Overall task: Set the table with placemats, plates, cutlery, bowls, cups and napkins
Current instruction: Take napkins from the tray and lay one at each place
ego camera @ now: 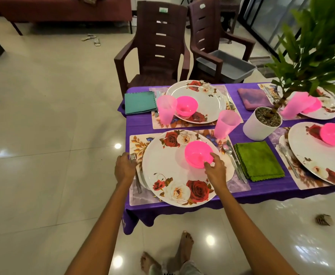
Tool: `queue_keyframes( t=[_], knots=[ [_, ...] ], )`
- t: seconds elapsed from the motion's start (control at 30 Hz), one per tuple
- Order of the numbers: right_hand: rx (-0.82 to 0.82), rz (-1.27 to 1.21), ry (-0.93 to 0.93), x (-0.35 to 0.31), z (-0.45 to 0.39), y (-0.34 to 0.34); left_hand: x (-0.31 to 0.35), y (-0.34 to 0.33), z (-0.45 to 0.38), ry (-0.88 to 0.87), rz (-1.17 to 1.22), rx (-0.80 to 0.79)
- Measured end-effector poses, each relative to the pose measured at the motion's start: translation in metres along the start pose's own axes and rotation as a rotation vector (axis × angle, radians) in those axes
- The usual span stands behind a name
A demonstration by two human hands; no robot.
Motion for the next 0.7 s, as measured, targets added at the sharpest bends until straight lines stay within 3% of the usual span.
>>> queue_keyframes(
  t=[0.7],
  knots=[
    [-0.012, -0.012, -0.004, -0.005, 0.004, -0.001, 0.002, -0.008, 0.011, -0.160, 0.022, -0.159]
  ],
)
Point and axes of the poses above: each hand's wrist, its own z-axis away from the middle knuckle, its own y-axis out of the back of the hand, x = y × z, the point moved 10 cm from there along -z, towards the middle knuckle, and after that the axes turned 14 degrees about y, right-handed, at the moved point
